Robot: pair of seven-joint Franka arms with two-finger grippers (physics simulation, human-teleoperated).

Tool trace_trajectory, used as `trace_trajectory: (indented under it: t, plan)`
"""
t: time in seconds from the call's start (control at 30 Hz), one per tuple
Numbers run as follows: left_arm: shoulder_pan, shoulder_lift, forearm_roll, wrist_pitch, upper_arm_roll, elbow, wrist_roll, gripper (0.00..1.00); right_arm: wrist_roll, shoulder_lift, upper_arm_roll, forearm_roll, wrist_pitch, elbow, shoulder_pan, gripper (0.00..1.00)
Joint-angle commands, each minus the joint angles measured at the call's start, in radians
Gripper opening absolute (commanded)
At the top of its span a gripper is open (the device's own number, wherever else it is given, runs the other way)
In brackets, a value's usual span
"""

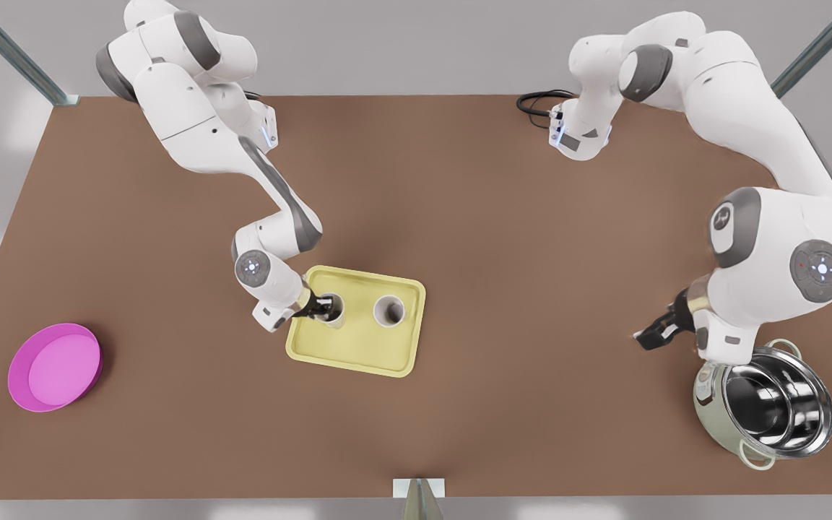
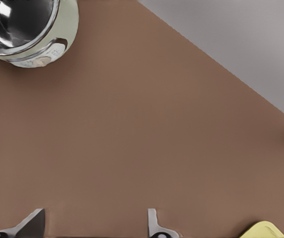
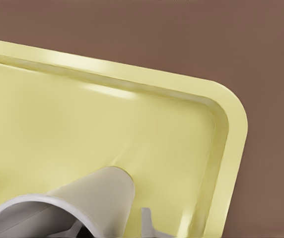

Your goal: Use both arms to respectively pick up the white IKEA cups from the middle-left and middle-right positions, then place the white IKEA cups onto the middle-middle tray, ensuring that the cups remain upright and do not tip over

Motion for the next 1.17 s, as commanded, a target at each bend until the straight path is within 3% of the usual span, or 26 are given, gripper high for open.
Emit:
trace_trajectory:
  t: [0.0, 0.03, 0.3, 0.47, 0.53, 0.57, 0.73, 0.87, 1.13]
  plan:
    - [0.006, -0.257, 0.016, 0.099, 0.048, -0.389, 0.6, 1.0, 0.305, -0.002, 0.0, -0.002, 0.014, 0.001, 0.0, 1.0]
    - [-0.013, -0.304, -0.013, 0.074, 0.089, -0.45, 0.622, 1.0, 0.305, -0.002, 0.0, -0.002, 0.014, 0.0, 0.0, 1.0]
    - [0.059, -0.232, -0.092, 0.006, 0.083, -0.422, 0.623, 1.0, 0.305, -0.066, 0.002, -0.003, -0.062, -0.005, -0.011, 1.0]
    - [0.061, -0.23, -0.093, -0.014, 0.083, -0.423, 0.623, 1.0, 0.256, -0.301, 0.003, -0.003, -0.415, -0.003, -0.014, 1.0]
    - [0.061, -0.23, -0.093, -0.015, 0.083, -0.423, 0.623, 1.0, 0.026, -0.309, 0.0, -0.002, -0.535, 0.033, -0.143, 1.0]
    - [0.061, -0.23, -0.093, -0.017, 0.083, -0.425, 0.623, 1.0, -0.105, -0.298, -0.003, -0.003, -0.646, 0.125, -0.221, 1.0]
    - [0.061, -0.23, -0.095, -0.018, 0.083, -0.426, 0.623, 1.0, -0.148, -0.33, -0.092, -0.025, -0.981, 0.373, -0.252, 1.0]
    - [0.061, -0.23, -0.093, -0.031, 0.083, -0.426, 0.623, 1.0, -0.212, -0.528, -0.08, -0.074, -0.986, 0.311, -0.241, 1.0]
    - [0.059, -0.233, -0.093, -0.052, 0.082, -0.426, 0.623, 1.0, -0.284, -0.502, -0.083, -0.041, -0.927, 0.271, -0.249, 1.0]
